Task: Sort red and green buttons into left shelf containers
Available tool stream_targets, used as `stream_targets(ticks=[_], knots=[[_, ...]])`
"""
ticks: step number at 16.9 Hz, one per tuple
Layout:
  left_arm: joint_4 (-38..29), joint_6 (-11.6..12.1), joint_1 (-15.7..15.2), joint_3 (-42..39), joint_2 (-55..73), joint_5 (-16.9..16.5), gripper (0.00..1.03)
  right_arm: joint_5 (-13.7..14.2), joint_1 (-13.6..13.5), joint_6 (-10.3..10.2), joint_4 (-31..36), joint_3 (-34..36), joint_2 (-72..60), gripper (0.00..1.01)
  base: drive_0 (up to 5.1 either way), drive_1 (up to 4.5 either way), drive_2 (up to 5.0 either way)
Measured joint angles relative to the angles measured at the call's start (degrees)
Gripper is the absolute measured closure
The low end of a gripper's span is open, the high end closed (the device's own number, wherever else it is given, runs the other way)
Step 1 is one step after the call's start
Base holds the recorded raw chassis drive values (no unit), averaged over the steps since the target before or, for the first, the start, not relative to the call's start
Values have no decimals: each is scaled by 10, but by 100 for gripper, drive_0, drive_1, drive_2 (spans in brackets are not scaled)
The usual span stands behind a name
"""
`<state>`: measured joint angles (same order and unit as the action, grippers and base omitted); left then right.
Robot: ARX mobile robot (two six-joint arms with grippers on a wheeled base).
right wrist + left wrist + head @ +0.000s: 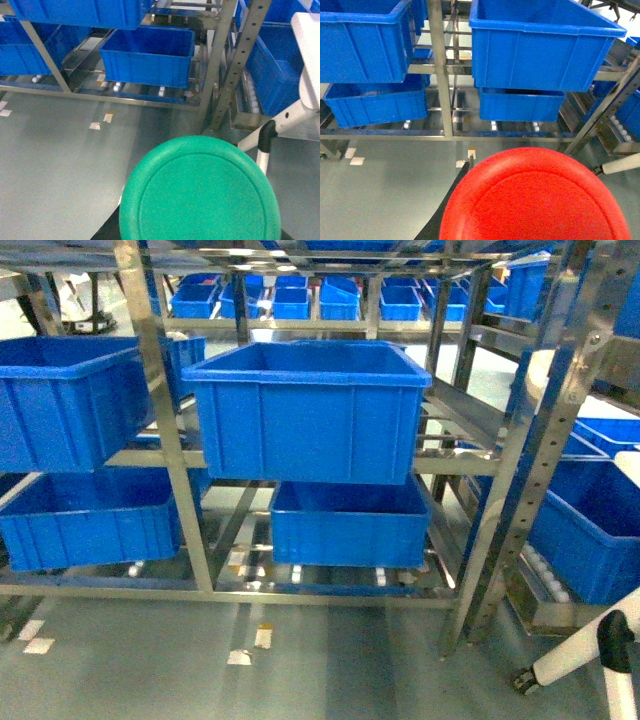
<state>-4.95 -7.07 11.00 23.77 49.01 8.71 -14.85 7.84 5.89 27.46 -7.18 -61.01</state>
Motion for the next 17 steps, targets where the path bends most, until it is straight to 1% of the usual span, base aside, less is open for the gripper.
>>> stream_targets(ticks=[17], knots=[[0, 0, 0, 0, 0, 0, 77, 0, 0, 0, -1, 0, 0, 75, -496, 246, 246]])
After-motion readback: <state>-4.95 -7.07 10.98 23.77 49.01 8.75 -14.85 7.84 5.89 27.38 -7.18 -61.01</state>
